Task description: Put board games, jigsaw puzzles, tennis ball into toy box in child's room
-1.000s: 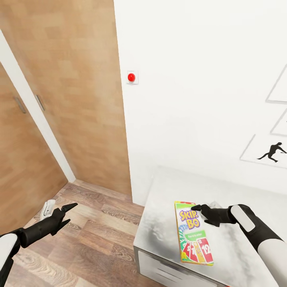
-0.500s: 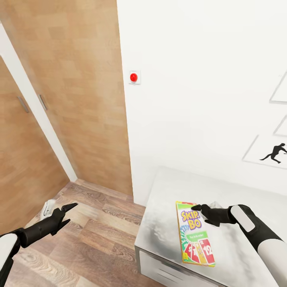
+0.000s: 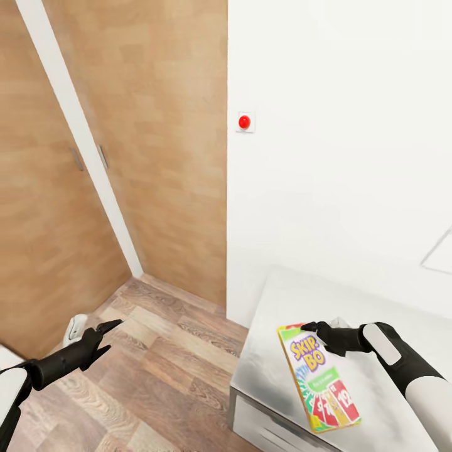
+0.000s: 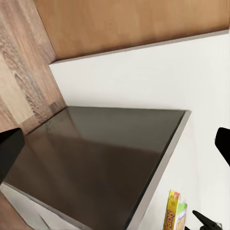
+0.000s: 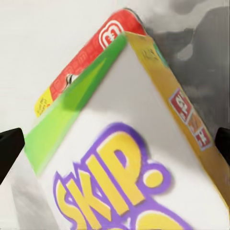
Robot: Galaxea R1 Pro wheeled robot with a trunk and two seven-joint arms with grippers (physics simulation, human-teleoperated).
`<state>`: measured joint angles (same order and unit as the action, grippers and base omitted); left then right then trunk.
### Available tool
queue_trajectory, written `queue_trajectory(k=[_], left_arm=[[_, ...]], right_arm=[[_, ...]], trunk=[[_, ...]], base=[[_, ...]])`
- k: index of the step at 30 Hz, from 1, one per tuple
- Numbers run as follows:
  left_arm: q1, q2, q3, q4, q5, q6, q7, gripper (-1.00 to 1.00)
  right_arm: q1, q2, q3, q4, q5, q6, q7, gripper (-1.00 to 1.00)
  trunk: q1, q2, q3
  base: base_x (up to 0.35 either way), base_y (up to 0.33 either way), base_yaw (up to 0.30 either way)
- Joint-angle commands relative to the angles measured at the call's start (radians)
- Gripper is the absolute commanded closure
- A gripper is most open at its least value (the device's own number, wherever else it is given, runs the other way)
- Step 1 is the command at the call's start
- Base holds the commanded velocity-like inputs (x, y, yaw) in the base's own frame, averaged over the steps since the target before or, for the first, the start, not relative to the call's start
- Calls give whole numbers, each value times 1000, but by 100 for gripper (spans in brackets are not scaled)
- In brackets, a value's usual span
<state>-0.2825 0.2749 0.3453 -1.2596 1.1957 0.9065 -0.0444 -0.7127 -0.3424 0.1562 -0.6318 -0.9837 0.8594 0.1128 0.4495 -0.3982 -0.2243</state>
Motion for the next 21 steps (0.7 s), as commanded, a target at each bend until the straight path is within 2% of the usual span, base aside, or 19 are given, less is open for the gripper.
queue_trajectory(k=[1,10,21], left_arm=[[-1,0,1,0,-5,5,-5,-100],[-1,0,3,2,-5,5,-5,-100],[0,1,3,23,-5,-18,-5,-100]], right_arm=[[-1,-1,3,0,8,1,10,-100],[-1,-1,3,-1,8,2,11,-100],[-1,-1,3,-2,8,3,11,-100]], trunk=[[1,-2,-2],[1,-2,-2],[1,-2,-2]], base=[[0,0,273],[0,0,254],[-9,0,60]])
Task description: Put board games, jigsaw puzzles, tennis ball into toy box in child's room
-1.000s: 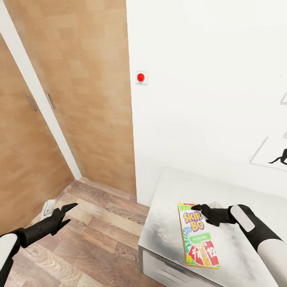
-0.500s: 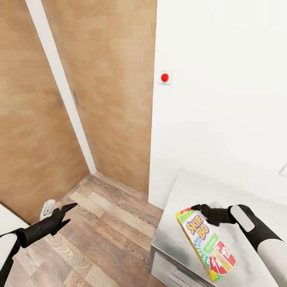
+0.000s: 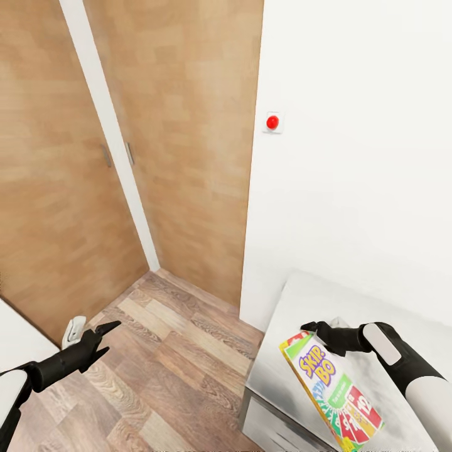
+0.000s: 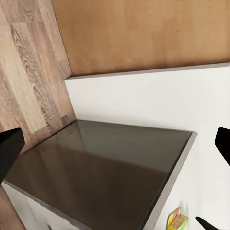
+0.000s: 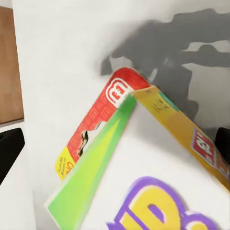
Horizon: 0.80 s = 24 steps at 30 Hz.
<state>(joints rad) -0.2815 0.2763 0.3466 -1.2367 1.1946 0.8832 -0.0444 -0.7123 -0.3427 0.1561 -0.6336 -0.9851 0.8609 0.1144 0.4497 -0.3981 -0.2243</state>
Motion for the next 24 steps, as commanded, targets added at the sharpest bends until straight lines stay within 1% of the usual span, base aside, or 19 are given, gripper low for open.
queue_trajectory(k=[1,8,13,19,24], left_arm=[[-1,0,2,1,-4,3,-5,-100],[-2,0,2,3,-4,1,-6,-100],[-1,0,2,3,-4,0,-6,-100],[-1,-1,2,3,-4,0,-5,-100],[-1,-2,1,3,-4,-1,-5,-100]], right_arm=[[-1,-1,3,0,9,1,10,-100],[-1,-2,3,0,9,1,10,-100],[-1,-2,3,-1,9,1,10,-100],[-1,-2,3,-1,9,1,13,-100],[-1,-2,3,-8,9,2,17,-100]], trunk=[[0,-2,-2],[0,-2,-2],[0,-2,-2],[0,-2,-2],[0,-2,-2]], base=[[-149,0,10],[-195,0,4],[-45,0,22],[-14,0,142],[-4,0,62]])
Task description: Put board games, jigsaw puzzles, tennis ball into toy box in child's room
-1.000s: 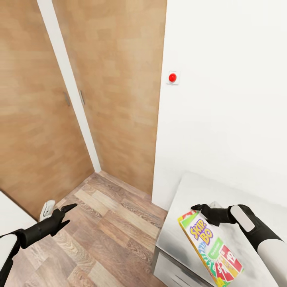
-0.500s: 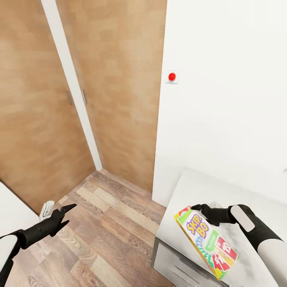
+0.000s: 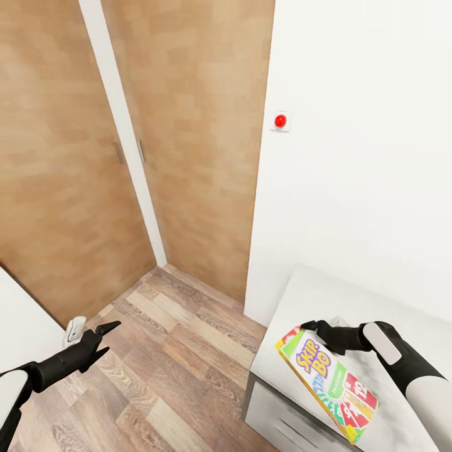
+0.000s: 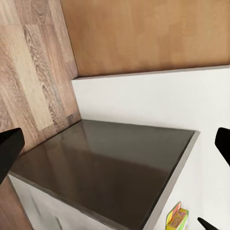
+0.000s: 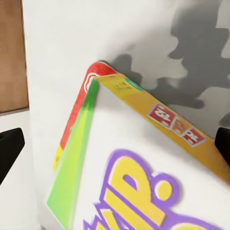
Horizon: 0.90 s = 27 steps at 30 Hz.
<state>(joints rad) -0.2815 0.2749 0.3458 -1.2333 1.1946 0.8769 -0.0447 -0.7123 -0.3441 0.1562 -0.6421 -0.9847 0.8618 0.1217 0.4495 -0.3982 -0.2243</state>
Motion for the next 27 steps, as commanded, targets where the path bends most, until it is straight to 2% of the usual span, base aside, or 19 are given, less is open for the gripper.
queue_trajectory(k=[1,8,16,21,27], left_arm=[[-1,0,2,0,-4,5,-5,-100],[-1,0,1,1,-5,4,-4,-100],[-2,0,1,9,-6,4,-5,-100],[-2,0,0,14,-5,4,-5,-100],[-2,0,0,16,-5,4,-6,-100]], right_arm=[[-1,-1,3,-1,9,1,10,-100],[-2,-14,1,-16,9,5,8,-100],[-1,-54,-2,-68,6,22,6,-100],[-1,-78,-3,-96,3,38,6,-100],[-1,-88,-10,-109,1,45,6,-100]], trunk=[[1,-2,-2],[1,-2,-2],[1,-2,-2],[1,-2,-2],[1,-2,-2]], base=[[-2,0,31],[-1,0,16],[0,0,-6],[0,0,-120],[0,0,-207]])
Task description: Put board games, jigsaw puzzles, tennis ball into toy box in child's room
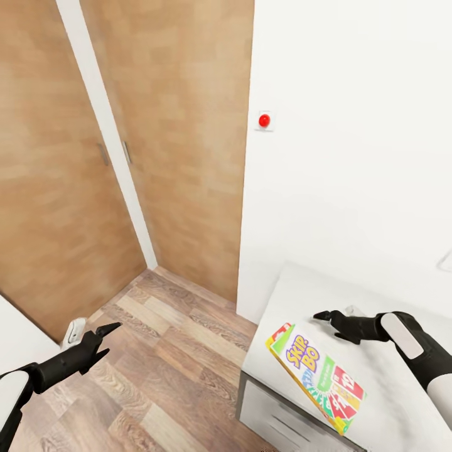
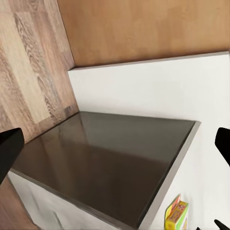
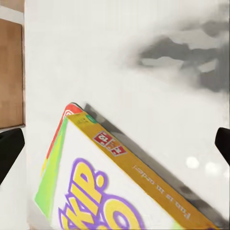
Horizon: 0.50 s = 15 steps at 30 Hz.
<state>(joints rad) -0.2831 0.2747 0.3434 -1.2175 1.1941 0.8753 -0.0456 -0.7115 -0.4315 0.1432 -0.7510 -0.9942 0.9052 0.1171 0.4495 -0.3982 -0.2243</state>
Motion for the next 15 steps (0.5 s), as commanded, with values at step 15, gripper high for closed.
queue_trajectory(k=[15], left_arm=[[-1,0,2,1,-4,5,-5,-100]], right_arm=[[0,-6,-34,-9,10,9,9,-100]], trunk=[[1,-2,-2]], base=[[3,35,-265]])
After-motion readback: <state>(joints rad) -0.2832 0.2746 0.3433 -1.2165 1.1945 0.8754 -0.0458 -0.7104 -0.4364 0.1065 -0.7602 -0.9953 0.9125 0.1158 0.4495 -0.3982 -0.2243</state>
